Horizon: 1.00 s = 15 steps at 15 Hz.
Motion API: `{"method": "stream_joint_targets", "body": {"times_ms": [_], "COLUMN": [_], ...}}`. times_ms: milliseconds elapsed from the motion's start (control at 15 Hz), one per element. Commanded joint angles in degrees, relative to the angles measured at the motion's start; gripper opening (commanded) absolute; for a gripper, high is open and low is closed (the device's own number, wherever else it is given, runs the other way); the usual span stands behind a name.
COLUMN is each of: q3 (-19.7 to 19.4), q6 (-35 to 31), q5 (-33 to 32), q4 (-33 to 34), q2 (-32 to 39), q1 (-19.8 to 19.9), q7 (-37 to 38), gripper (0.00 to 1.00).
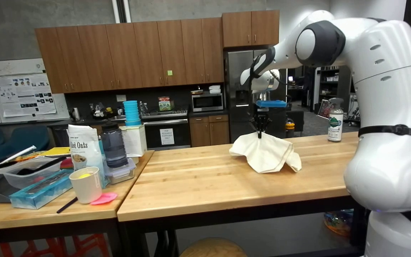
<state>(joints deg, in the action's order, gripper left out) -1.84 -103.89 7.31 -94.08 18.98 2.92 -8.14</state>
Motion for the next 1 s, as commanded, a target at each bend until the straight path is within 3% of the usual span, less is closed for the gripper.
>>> {"method": "stream_joint_targets", "body": {"times_ms": [0,133,933], "q3": [0.6,0.6,0.6], "q6": [-2.7,-1.7,-1.8], "q5": [3.9,3.1,4.4], "q4": [-0.5,-0.1,-0.1], "q2": [0.6,0.9,1.3], "q1": [1.5,0.9,1.3], "q7": [-0.2,0.1,0.1], "gripper": [0.01,0.05,0.05]}}
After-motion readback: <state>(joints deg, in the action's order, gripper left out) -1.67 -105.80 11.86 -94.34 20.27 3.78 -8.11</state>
